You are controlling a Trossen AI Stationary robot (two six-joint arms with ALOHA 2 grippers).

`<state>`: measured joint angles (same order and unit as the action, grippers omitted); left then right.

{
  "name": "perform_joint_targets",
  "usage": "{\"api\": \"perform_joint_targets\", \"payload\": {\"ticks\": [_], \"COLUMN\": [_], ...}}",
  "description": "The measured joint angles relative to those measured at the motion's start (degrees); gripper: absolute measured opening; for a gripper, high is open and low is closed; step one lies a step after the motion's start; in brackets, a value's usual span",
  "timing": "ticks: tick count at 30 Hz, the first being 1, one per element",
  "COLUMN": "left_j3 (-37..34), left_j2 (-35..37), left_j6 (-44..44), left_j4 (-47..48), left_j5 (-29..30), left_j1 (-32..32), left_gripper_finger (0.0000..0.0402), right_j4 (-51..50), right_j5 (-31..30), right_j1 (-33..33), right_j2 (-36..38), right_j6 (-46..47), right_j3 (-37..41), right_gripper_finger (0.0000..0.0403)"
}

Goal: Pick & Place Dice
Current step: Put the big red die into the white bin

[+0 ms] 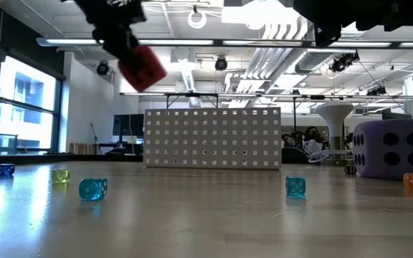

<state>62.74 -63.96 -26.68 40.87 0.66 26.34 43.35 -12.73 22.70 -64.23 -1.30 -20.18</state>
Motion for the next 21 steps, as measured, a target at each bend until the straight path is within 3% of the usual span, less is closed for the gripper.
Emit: {"api": "perform_joint_targets", "payload": {"ticks": [7, 21], "left_j3": [0.02, 0.04], "left_j2": [-3.77, -15.96], "left_j6": [2.63, 1.50], "left_j4": [-12.91, -30.53], "left_j5": [-0.01, 0.35], "left_j1": [-7.48, -6.57], "left_gripper_finger": [0.0388, 0.0388], "right_j4": [0.03, -1.33], "right_j5": [-0.59, -0.61], "right_j1": [0.00, 0.00], "right_j2": [0.00, 0.00], "right_j6": [0.19, 0.22], "right_j3": [0.00, 0.00], "right_gripper_finger": [0.0149, 0.0149]}}
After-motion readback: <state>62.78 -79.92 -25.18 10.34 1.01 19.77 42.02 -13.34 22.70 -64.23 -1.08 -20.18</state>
